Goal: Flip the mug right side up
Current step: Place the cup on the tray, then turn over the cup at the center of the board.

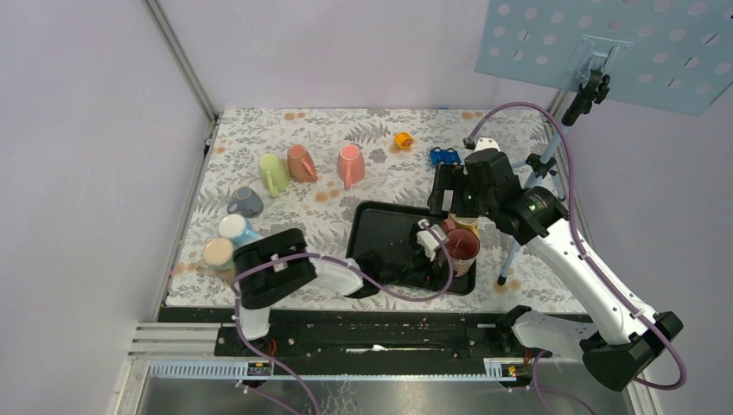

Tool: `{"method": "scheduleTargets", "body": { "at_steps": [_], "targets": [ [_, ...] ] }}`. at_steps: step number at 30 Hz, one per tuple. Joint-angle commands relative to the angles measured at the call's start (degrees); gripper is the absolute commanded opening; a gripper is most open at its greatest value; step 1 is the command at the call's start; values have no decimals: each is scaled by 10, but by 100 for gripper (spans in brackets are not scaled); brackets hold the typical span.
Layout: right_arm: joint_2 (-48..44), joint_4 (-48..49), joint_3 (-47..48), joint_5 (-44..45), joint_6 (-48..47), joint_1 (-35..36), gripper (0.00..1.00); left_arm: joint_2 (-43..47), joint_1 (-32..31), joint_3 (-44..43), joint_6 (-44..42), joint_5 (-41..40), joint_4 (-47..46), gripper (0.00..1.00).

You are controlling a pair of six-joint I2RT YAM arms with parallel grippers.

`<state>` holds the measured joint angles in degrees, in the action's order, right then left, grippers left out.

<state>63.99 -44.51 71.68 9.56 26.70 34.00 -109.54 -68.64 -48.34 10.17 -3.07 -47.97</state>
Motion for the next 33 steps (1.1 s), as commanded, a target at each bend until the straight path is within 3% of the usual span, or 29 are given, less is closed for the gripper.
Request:
{"method": "scheduleTargets", "body": {
  "at_steps": [1,11,17,25,33],
  "targets": [
    [-16,8,-1,4,5,5,100,98,-4,34,35,-38,28,99],
    [-18,39,-12,-6,8,5,100,249,16,51,108,-173,219,99],
    [-16,49,-13,-6,6,5,100,310,57,9,166,-250,403,99],
    [-18,64,-20,-9,6,5,100,360,159,-35,204,-247,544,99],
    [-21,71,-32,-22,8,5,100,255,279,-160,157,-167,636,98]
  ]
}}
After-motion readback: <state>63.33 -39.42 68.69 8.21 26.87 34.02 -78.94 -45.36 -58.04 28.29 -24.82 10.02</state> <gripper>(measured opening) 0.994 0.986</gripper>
